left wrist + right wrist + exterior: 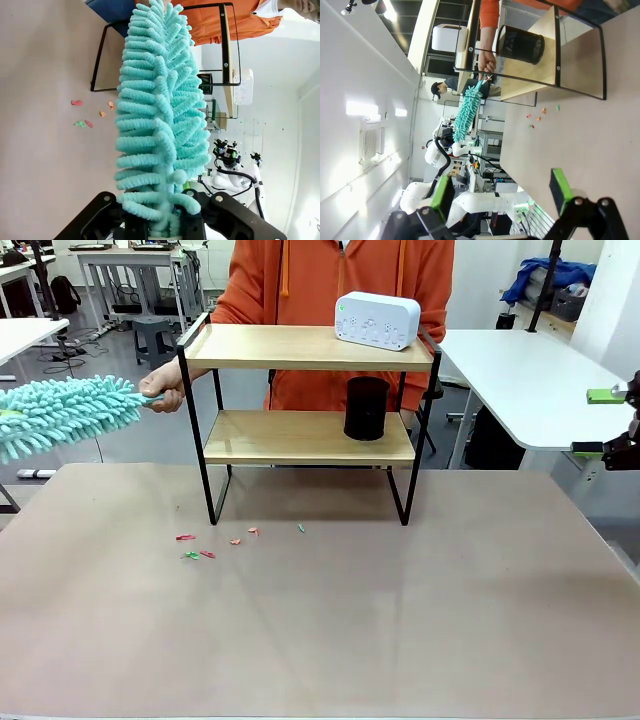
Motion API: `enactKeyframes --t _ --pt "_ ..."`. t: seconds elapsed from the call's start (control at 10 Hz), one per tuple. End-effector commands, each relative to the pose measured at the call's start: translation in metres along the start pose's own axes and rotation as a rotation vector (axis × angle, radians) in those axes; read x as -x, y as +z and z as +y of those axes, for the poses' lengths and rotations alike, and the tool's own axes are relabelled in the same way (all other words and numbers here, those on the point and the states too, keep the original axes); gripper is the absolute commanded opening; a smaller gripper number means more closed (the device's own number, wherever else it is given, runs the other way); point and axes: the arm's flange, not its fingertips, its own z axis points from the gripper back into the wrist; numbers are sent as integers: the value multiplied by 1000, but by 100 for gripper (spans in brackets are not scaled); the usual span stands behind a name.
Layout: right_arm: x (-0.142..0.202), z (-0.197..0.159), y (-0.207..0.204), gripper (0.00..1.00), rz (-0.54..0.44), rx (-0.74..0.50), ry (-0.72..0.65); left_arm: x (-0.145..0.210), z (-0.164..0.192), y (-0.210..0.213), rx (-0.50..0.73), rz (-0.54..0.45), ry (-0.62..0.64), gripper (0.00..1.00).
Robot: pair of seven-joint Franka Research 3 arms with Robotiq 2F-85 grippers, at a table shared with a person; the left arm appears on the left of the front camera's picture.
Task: Clean the shelf.
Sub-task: Hand the Duster back to the human.
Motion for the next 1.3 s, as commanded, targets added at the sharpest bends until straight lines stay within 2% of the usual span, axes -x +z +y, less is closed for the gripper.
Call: enactKeyframes --t 0.0,0.2,0.3,0.4,0.5,0.6,0.7,0.9,1.0,1.1,1.2 --pt "0 2 1 100 13 4 2 1 0 2 2 -3 -18 17" --pt "0 2 1 100 13 4 2 0 0 0 1 0 -1 17" --pt "0 2 1 100 13 4 2 1 -1 2 24 5 2 75" --pt "0 2 1 100 13 4 2 3 -3 4 41 -13 -7 75" --pt "0 2 1 100 13 4 2 5 -4 6 46 -16 -10 100" --pt "0 2 1 100 13 4 2 9 -4 7 40 -6 -12 79" --pt "0 2 1 100 13 4 2 13 -5 9 33 13 -17 100" --pt "0 2 1 100 13 4 2 24 -6 7 87 127 -24 100" --pt "0 2 1 100 13 4 2 32 -4 3 123 223 -14 100" --pt "0 2 1 100 13 4 2 45 -5 -10 173 362 -13 100" --pt "0 2 1 100 13 4 2 60 -7 -42 197 534 -39 100"
